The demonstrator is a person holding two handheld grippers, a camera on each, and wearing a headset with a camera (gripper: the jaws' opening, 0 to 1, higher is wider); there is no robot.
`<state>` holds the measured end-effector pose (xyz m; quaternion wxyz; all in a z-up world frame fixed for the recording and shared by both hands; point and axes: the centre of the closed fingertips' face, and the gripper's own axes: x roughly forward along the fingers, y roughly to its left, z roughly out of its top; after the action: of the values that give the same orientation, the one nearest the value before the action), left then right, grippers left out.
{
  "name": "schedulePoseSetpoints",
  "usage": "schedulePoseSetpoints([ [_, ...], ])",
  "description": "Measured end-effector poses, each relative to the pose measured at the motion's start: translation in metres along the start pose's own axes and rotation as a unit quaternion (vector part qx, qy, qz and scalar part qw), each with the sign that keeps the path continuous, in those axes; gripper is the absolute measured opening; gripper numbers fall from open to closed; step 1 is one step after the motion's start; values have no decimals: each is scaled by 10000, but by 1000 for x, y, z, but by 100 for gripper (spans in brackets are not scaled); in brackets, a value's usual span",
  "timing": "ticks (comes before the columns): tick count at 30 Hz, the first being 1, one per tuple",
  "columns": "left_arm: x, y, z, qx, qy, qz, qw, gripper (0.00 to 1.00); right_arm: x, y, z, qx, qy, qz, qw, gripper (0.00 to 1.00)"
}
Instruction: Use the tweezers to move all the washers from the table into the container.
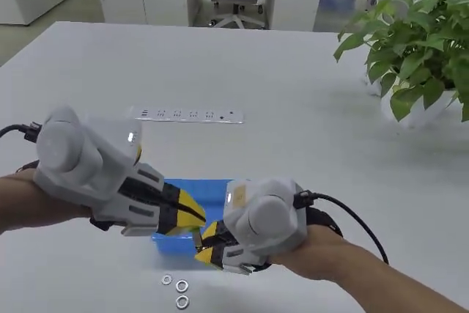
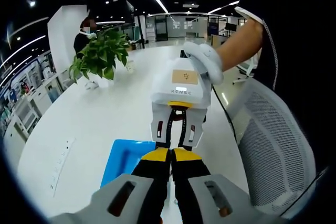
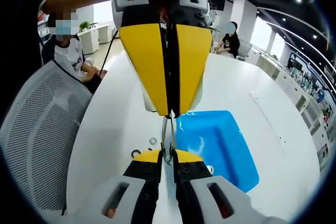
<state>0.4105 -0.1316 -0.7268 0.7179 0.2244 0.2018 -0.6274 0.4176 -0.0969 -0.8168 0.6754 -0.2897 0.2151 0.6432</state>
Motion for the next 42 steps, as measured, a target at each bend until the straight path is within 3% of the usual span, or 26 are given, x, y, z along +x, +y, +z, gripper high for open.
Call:
schedulePoseSetpoints([
  [9, -4, 16, 10, 121, 3, 20, 9999, 5, -6, -18, 8, -29, -48, -102, 9999, 11],
  [19, -3, 30, 12, 199, 26, -13, 9998, 5, -7, -34, 8, -20, -55, -164, 9998, 11],
  [42, 17, 57, -16, 54, 121, -69, 9999, 5, 20, -57, -16, 95, 22, -30, 9999, 11],
])
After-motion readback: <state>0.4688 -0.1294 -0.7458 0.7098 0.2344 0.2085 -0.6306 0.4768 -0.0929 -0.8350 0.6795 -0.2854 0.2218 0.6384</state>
